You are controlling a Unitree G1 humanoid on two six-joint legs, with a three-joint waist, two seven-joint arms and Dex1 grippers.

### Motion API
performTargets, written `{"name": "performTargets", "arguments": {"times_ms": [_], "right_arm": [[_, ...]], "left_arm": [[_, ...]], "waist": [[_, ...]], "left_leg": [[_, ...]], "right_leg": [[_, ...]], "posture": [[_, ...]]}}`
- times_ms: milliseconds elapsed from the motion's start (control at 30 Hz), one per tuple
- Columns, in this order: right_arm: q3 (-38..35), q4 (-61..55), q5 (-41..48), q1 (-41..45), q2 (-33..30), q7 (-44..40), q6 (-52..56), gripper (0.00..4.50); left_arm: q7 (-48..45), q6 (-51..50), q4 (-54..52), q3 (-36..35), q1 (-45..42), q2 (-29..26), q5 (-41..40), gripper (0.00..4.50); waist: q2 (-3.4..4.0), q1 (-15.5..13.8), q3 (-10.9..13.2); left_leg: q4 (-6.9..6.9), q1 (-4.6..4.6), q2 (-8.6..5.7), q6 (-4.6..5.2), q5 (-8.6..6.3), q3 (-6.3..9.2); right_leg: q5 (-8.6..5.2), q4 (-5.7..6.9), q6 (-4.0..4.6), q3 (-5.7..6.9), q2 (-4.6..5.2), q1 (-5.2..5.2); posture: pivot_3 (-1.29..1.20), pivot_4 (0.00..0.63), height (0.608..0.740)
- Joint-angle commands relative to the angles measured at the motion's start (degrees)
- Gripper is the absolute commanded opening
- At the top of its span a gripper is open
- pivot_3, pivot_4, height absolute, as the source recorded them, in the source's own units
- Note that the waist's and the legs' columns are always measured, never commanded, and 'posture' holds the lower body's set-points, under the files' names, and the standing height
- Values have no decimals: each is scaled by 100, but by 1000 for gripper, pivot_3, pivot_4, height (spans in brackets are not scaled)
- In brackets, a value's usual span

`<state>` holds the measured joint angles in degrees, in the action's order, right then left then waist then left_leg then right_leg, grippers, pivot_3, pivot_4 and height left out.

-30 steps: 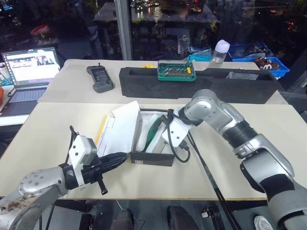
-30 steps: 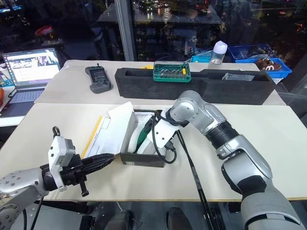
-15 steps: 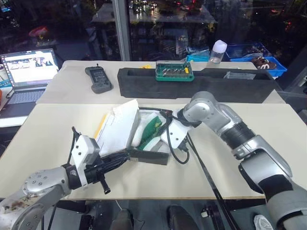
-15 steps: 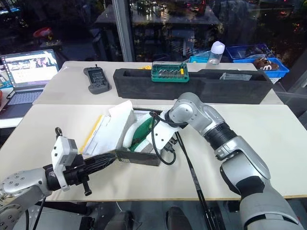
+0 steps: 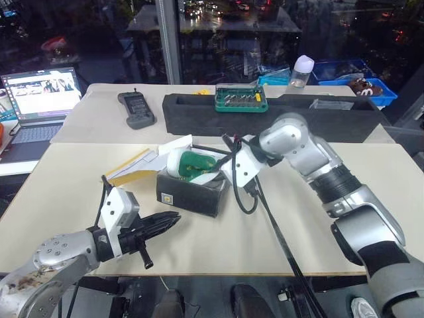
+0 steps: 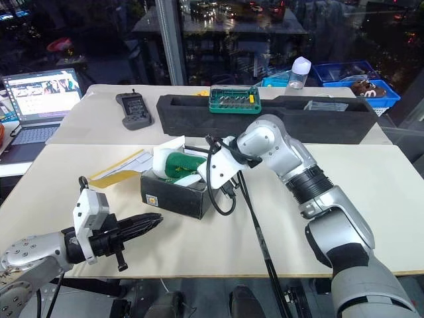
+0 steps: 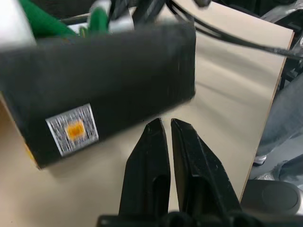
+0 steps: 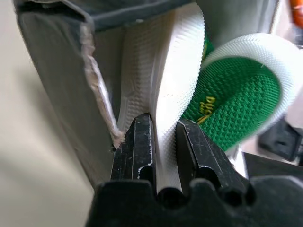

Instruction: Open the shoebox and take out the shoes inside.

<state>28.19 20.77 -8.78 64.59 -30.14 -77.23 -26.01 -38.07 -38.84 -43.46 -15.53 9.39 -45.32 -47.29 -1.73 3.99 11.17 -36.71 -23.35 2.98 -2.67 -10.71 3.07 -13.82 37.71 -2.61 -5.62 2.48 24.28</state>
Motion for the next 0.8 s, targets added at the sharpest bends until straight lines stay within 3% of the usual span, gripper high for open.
{"name": "performTargets", "arguments": {"times_ms": [33,167,333,500,800], "right_arm": [[-259,-193,46,152,-132,103,-214,310],[-269,-25,-283,335,-225,338,-267,310],[92,-321,-1085,-44,-551,611,-1262,310],[214,-577,-2461,-258,-737,1486,-1511,310],[-154,-1205,-2892,-608,-695,2584,-1176,310]], "left_arm": [[-94,128,-7,-21,-36,-12,45,306],[-146,137,5,-53,1,-12,71,306],[-195,145,24,-64,23,-4,109,306],[-245,159,40,-103,57,0,143,306],[-331,172,62,-174,126,-6,195,306]], "waist": [[0,0,0],[0,0,0],[0,-18,0],[0,13,0],[-1,1,0]], "left_leg": [[0,0,0,0,0,0],[0,-2,0,0,0,0],[0,-3,-1,0,0,0],[1,-3,-1,0,0,-4],[1,1,-2,0,0,-3]], "right_leg": [[0,0,0,0,0,0],[-1,-1,-1,0,0,1],[-4,-3,-4,0,0,2],[-7,1,-6,-4,0,7],[-9,12,-3,-7,0,6]], "posture": [[0,150,715],[0,150,715],[0,150,715],[0,150,715],[0,150,715]]}}
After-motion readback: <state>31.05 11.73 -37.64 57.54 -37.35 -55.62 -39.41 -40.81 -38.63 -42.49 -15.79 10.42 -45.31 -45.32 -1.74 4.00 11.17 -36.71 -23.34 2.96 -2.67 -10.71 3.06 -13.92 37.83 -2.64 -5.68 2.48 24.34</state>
